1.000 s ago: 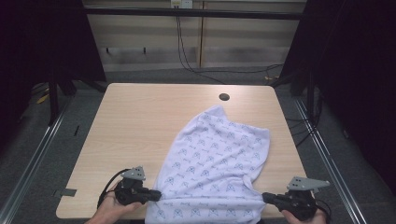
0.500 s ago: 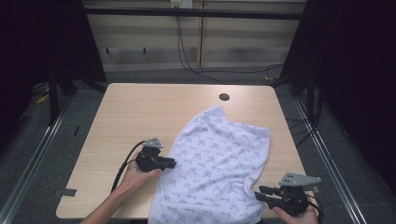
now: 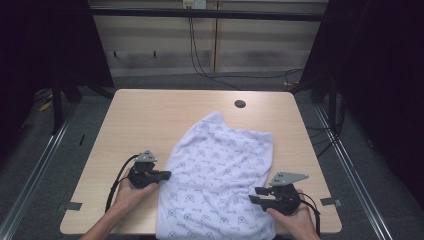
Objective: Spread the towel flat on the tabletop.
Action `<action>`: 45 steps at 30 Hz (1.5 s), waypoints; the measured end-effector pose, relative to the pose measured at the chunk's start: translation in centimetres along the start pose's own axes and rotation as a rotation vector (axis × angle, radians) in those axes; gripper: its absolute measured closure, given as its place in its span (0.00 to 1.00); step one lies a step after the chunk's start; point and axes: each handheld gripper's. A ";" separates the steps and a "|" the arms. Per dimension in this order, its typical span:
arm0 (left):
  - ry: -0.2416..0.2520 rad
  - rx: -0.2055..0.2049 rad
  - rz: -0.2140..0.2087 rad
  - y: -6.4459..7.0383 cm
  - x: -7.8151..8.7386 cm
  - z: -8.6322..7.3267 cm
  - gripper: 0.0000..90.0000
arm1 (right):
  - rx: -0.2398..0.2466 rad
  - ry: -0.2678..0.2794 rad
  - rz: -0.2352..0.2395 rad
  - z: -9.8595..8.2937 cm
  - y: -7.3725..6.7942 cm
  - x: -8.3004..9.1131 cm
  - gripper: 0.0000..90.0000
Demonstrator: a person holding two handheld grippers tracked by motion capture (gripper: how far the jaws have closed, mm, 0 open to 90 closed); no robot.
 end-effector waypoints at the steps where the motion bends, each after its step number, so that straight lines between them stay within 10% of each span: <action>1: -0.004 0.009 0.010 -0.1 0.6 -0.7 1.00 | 0.019 -0.006 -0.011 0.5 -0.2 -0.4 0.65; 6: -0.019 0.078 -0.016 -0.4 2.3 -3.2 1.00 | 0.077 0.007 -0.032 2.4 -1.2 -1.7 0.67; 11: 0.062 0.057 -0.107 -0.9 3.3 -4.1 0.93 | 0.097 0.060 0.018 4.1 -1.4 -2.5 0.73; 19: 0.040 0.081 -0.037 -2.1 1.0 -1.2 0.90 | 0.068 -0.039 -0.043 3.4 -0.3 -4.0 0.67; 22: 0.033 0.067 -0.002 -2.2 0.8 -0.6 0.92 | 0.066 -0.047 -0.117 2.7 0.0 -3.6 0.81; 26: 0.046 0.081 -0.018 -2.7 0.5 -0.4 0.96 | -0.008 -0.036 -0.099 2.1 1.1 -2.7 0.97; 37: 0.053 0.069 -0.014 -2.7 0.5 -0.4 0.97 | -0.220 0.034 -0.029 -2.4 5.1 1.4 0.98; 41: 0.054 0.075 -0.021 -2.7 0.4 -0.4 0.97 | -0.248 0.007 -0.107 -3.5 5.5 2.3 0.86; 45: 0.057 0.074 -0.036 -2.7 0.5 -0.3 0.89 | -0.241 0.077 -0.059 -3.4 5.9 3.3 0.85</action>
Point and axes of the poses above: each handheld gripper's, and its own axes: x roughly backward along the jaws, z roughly out of its top, y roughly to its right, and after that the axes turned 15 degrees about -y, right-handed
